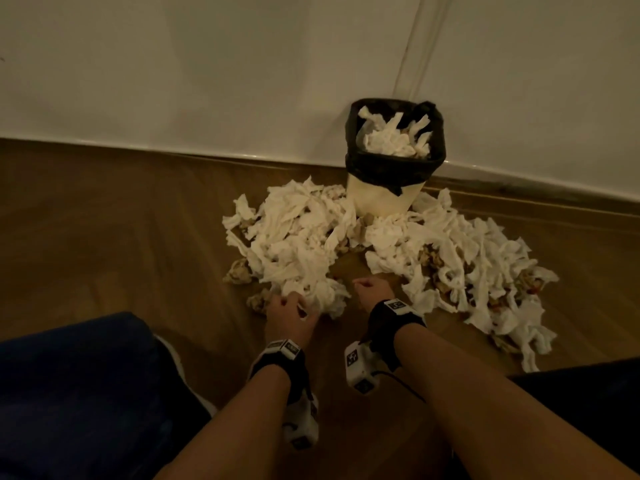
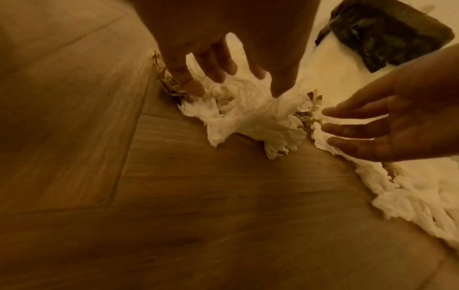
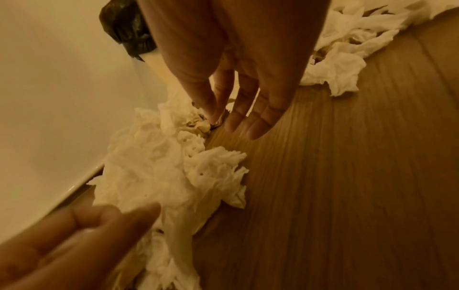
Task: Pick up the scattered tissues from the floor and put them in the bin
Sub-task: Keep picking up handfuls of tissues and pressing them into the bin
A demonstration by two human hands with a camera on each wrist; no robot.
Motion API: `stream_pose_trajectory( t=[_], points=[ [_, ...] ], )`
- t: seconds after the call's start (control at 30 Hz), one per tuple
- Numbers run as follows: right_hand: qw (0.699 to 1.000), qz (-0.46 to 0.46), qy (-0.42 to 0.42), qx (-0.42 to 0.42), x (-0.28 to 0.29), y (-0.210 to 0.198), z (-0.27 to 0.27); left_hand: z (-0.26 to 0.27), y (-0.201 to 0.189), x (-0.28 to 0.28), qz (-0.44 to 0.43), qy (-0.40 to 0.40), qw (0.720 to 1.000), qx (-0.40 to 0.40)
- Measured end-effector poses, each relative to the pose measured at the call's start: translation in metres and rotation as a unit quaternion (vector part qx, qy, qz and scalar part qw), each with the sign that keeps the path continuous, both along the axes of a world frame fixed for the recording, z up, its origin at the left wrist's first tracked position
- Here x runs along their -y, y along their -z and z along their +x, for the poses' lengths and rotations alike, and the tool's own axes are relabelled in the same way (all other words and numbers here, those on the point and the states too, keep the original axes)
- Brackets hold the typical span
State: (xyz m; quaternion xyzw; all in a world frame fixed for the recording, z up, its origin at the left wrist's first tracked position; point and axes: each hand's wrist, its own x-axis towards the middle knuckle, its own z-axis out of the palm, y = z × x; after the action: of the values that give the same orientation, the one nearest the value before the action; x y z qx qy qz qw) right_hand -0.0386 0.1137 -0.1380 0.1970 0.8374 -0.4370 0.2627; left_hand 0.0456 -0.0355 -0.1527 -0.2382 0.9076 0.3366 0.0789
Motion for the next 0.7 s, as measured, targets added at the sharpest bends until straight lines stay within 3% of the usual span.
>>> stream_pose_trajectory(
  t=[0.07, 0.23, 0.3, 0.43, 0.53, 0.6, 0.7],
  points=[
    [1.0, 0.007, 0.003, -0.002, 0.002, 0.004, 0.002, -0.003, 0.0, -0.004, -0.024, 0.011, 1.0, -0.013],
    [0.999, 0.03, -0.003, 0.016, -0.001, 0.01, 0.007, -0.013, 0.003, -0.014, -0.13, 0.155, 0.979, 0.032],
    [0.999, 0.038, -0.006, 0.022, -0.004, 0.012, 0.007, -0.014, 0.007, -0.014, -0.129, 0.153, 0.978, 0.055],
    [0.998, 0.057, -0.014, 0.021, -0.011, 0.015, 0.007, -0.012, 0.017, -0.004, 0.021, 0.022, 0.999, 0.022],
    [0.998, 0.064, -0.008, 0.014, -0.009, 0.015, 0.009, -0.008, 0.017, 0.008, 0.127, -0.098, 0.986, 0.034],
    [0.998, 0.062, -0.004, 0.003, -0.004, 0.016, 0.01, -0.007, 0.018, 0.015, 0.21, -0.198, 0.957, 0.033],
    [0.998, 0.06, -0.015, -0.017, 0.006, 0.017, 0.012, -0.003, 0.016, 0.027, 0.317, -0.334, 0.887, 0.026]
  ],
)
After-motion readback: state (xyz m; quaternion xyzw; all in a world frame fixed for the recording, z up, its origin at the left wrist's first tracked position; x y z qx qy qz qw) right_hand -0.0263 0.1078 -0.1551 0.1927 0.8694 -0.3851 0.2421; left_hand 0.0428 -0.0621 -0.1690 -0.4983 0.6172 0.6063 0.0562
